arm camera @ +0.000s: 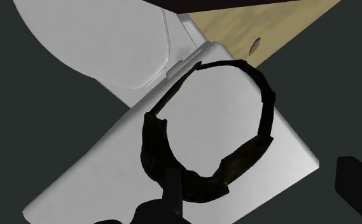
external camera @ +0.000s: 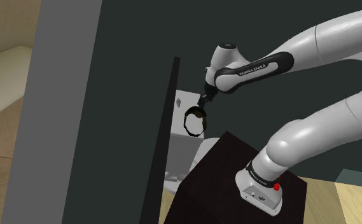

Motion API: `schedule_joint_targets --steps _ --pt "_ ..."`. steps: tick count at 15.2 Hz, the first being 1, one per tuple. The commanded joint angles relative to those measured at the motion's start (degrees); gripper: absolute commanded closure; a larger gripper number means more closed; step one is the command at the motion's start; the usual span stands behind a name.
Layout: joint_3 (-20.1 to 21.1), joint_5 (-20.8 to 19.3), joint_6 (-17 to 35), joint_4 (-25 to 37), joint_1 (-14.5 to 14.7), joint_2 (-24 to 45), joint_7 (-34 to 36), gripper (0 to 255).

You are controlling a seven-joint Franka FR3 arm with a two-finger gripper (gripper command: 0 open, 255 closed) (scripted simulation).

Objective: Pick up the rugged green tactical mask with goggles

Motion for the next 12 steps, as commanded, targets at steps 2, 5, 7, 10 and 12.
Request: schedule_joint_targets --steps 2,5,7,10,12 --pt "0.3 -4.6 5.9 -0.9 -3.0 5.0 3.0 0" --pt "0.5 -10.7 11.2 -0.3 -6.6 11.2 7.1 0" --pt "0.3 -15.9 14.3 0.7 -8.9 15.5 10.7 0" --pt "-0.9 -25.1 18.1 3.0 -11.6 22.0 17.5 0" --pt "-1.5 -27.7 19.2 3.6 -11.8 24.0 19.6 0"
